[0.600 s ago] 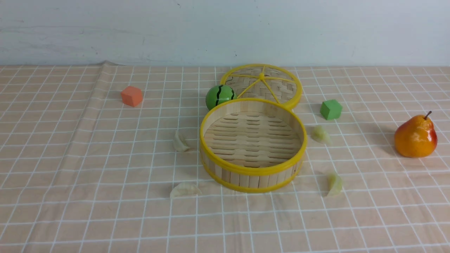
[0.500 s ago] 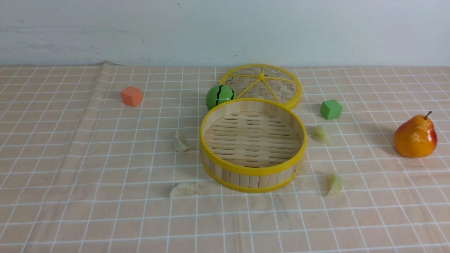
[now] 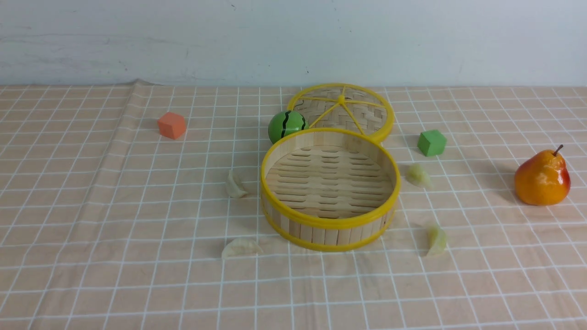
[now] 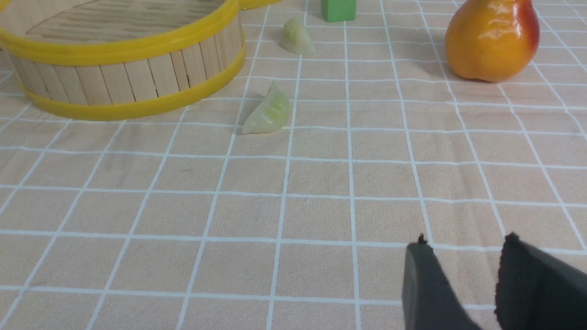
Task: Put the dumplings into the steamer on the table with the brown tablecloth.
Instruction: 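Reach for and grasp a dumpling on the table with the left gripper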
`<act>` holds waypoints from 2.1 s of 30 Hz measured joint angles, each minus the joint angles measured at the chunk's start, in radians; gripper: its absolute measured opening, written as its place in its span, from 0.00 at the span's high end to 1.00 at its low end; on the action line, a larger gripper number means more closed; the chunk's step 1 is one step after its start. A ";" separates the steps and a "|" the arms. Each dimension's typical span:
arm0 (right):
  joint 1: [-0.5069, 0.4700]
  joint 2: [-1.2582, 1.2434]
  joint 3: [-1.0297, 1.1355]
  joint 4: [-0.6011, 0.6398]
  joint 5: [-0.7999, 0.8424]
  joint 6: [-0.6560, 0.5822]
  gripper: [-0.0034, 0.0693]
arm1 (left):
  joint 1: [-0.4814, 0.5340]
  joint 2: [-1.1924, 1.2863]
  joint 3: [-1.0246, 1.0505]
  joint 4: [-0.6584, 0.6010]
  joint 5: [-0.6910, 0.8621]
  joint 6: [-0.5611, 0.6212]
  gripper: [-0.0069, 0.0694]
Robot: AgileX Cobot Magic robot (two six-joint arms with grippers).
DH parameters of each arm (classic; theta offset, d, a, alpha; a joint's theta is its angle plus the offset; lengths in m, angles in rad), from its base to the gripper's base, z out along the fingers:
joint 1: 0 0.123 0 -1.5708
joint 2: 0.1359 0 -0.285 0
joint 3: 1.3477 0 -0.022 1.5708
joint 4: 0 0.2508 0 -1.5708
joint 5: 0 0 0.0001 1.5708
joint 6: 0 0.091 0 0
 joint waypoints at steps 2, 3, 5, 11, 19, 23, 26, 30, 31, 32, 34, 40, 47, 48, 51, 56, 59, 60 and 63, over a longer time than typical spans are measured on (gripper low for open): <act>0.000 0.000 0.000 0.000 0.000 0.000 0.62 | 0.000 0.000 0.000 0.000 0.000 0.000 0.60; 0.000 0.000 0.000 0.000 0.000 0.000 0.62 | 0.000 0.000 0.000 0.000 0.000 0.000 0.60; 0.000 0.000 0.000 0.000 0.000 0.000 0.62 | 0.000 0.000 0.000 0.000 0.000 0.000 0.60; 0.000 0.000 0.000 -0.005 0.000 0.000 0.62 | 0.000 0.000 0.000 0.008 -0.022 0.000 0.60; 0.000 0.000 0.006 -0.061 -0.133 0.000 0.62 | 0.000 0.000 0.000 0.011 -0.263 0.000 0.60; 0.000 0.000 0.006 -0.084 -0.364 0.000 0.62 | 0.000 0.000 0.000 0.013 -0.439 0.000 0.60; 0.000 0.000 0.006 -0.089 -0.552 0.001 0.62 | 0.000 0.000 0.000 0.016 -0.549 0.000 0.60; 0.000 0.000 0.006 -0.092 -0.780 0.033 0.62 | 0.000 0.000 0.000 0.004 -0.696 -0.034 0.60; 0.000 0.000 0.006 -0.093 -0.808 0.050 0.62 | 0.000 0.000 0.000 -0.009 -0.728 -0.074 0.60; 0.000 0.000 0.006 -0.093 -0.821 0.062 0.62 | 0.000 0.000 0.000 -0.020 -0.750 -0.113 0.60; 0.000 0.000 0.006 -0.093 -0.840 0.090 0.62 | 0.000 0.000 0.000 -0.055 -0.786 -0.261 0.60; 0.000 0.035 -0.076 -0.104 -0.845 0.127 0.75 | 0.000 0.031 -0.143 -0.071 -0.654 -0.461 0.76; 0.000 0.257 -0.278 -0.202 -0.575 0.123 0.98 | 0.000 0.449 -0.408 -0.025 -0.502 -0.295 0.93; 0.000 0.301 -0.295 -0.215 -0.519 0.117 0.98 | 0.000 0.516 -0.433 -0.024 -0.499 -0.277 0.93; 0.000 0.418 -0.315 -0.244 -0.412 0.085 0.98 | 0.000 0.748 -0.530 -0.023 -0.471 -0.254 0.93; 0.000 0.564 -0.321 -0.228 -0.267 0.118 0.97 | -0.020 1.057 -0.714 -0.022 -0.291 -0.273 0.93; 0.000 0.629 -0.327 -0.198 -0.185 0.182 0.97 | -0.074 1.290 -0.900 -0.022 -0.034 -0.246 0.93; 0.000 0.643 -0.328 -0.194 -0.172 0.186 0.97 | -0.093 1.337 -0.944 -0.022 0.013 -0.227 0.93; 0.000 0.672 -0.346 -0.182 -0.149 0.196 0.97 | -0.140 1.471 -1.041 -0.023 0.106 -0.169 0.93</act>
